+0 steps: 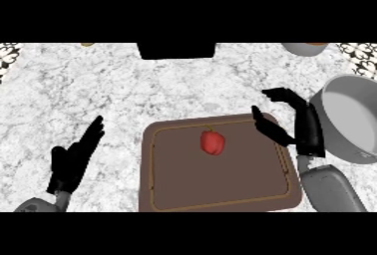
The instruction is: Pick the bell pepper from the tray and place it in the pot
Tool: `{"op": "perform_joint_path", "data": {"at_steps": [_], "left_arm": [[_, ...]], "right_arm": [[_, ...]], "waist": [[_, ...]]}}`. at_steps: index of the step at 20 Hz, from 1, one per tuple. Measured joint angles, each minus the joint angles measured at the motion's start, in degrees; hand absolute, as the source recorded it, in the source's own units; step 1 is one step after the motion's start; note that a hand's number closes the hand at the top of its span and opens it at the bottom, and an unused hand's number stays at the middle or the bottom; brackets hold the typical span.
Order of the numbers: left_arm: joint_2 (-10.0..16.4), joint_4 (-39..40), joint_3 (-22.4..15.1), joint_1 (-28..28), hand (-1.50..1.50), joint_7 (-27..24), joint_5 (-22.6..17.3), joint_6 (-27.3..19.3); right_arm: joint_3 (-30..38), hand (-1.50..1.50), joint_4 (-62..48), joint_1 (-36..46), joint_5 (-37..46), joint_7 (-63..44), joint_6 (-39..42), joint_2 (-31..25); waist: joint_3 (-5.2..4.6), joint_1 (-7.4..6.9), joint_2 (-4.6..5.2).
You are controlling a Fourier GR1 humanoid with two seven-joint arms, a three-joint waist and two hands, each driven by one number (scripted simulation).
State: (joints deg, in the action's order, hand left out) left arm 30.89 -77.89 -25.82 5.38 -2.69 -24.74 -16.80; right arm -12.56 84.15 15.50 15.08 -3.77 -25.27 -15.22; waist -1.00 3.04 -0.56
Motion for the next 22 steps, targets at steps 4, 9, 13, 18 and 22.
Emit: {"op": "perform_joint_path", "data": {"at_steps": [4,9,13,18,22], "left_arm": [[-1.3,-0.5,-1.6,0.1,0.00,1.2,-0.9,2.1],[-2.2,-0.3,-2.2,1.7,0.00,3.2,-1.5,4.0],[-2.8,0.2,-2.6,2.4,0.00,3.9,-1.3,4.5],[-3.3,1.2,-2.5,2.8,0.00,3.7,-1.2,5.4],[-3.7,1.2,-2.3,3.3,0.00,3.7,-0.7,6.4]], "right_arm": [[-3.0,-1.50,3.3,-1.3,11.9,4.1,-14.9,5.4],[-11.9,-1.50,5.6,-4.1,28.8,-2.6,-25.2,12.2],[-15.4,-1.50,6.3,-6.2,37.8,-15.9,-23.2,14.1],[-18.7,-1.50,11.6,-5.4,45.2,-35.2,-15.8,14.8],[-20.7,-1.50,14.2,-1.1,48.0,-49.6,-10.2,15.0]], "waist": [[0.47,-0.03,-0.24],[0.59,-0.89,-0.23],[0.57,-0.96,-0.23],[0.65,-1.47,-0.14],[0.78,-2.50,0.13]]}}
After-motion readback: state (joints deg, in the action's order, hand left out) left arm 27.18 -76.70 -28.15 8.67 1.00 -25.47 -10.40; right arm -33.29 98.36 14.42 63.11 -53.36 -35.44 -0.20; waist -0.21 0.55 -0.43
